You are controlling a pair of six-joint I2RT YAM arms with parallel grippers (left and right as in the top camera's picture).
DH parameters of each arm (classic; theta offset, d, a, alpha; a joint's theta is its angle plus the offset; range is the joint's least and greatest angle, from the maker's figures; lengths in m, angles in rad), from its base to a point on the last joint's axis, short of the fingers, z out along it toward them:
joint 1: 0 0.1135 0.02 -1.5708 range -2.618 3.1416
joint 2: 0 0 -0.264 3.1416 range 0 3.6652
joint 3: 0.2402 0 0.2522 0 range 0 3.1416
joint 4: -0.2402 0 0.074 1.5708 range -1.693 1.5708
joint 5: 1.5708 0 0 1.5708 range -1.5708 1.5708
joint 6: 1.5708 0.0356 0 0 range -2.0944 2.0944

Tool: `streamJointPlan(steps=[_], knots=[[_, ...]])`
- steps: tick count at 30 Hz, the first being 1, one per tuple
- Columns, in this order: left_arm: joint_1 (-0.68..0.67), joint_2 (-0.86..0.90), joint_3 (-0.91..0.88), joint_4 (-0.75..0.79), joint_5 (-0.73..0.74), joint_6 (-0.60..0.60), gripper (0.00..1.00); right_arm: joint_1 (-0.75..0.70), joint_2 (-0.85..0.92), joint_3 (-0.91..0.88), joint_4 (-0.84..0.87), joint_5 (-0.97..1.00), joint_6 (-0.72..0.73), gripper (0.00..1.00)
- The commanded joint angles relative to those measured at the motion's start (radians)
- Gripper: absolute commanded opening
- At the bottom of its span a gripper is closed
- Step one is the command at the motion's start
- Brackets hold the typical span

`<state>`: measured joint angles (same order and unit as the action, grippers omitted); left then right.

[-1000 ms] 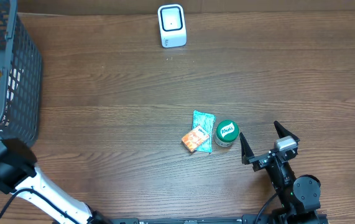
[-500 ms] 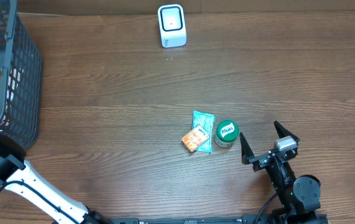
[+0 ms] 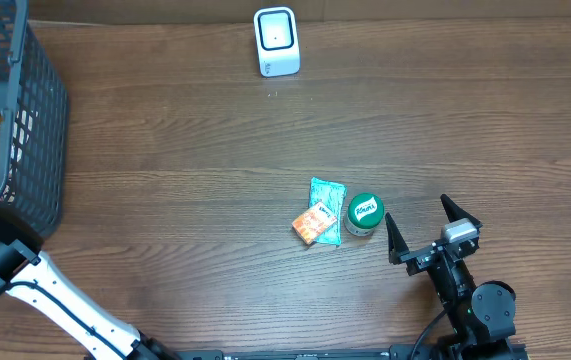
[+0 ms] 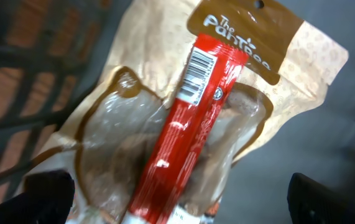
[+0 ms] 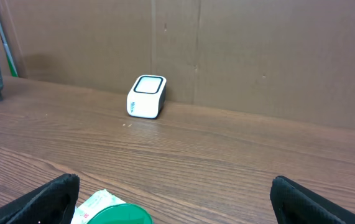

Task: Scan the item barcode
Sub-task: 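Move the left gripper back into the grey basket, then reach the left gripper toward the red stick and PanTree bag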

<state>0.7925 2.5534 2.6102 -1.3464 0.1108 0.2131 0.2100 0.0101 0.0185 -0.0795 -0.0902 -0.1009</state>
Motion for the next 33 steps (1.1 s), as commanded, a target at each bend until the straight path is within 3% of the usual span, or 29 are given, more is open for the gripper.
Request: streamJointPlan(steps=[1,14,16,18,19,20,23,33], knots=[[-0.010,0.067,-0.002,0.004,0.035,0.072,1.00,0.003,-0.006,-0.010,0.003,-0.004,0.003,1.00],[-0.029,0.190,-0.012,0.013,-0.053,0.059,1.00,0.003,-0.006,-0.010,0.003,-0.004,0.003,1.00],[-0.032,0.196,-0.012,0.012,-0.070,0.037,0.88,0.003,-0.006,-0.010,0.003,-0.004,0.003,1.00],[-0.034,0.195,-0.012,0.012,-0.068,0.034,0.63,0.003,-0.006,-0.010,0.004,-0.004,0.003,1.00],[-0.034,0.194,-0.011,0.011,-0.068,0.033,0.43,0.003,-0.006,-0.010,0.003,-0.004,0.003,1.00],[-0.034,0.193,-0.011,0.009,-0.066,0.033,0.32,0.003,-0.006,-0.010,0.003,-0.004,0.003,1.00],[-0.034,0.190,-0.009,-0.002,-0.066,0.009,0.07,0.003,-0.006,-0.010,0.003,-0.004,0.003,1.00],[-0.040,0.042,-0.009,-0.014,-0.038,-0.075,0.04,0.003,-0.006,-0.010,0.003,-0.004,0.003,1.00]])
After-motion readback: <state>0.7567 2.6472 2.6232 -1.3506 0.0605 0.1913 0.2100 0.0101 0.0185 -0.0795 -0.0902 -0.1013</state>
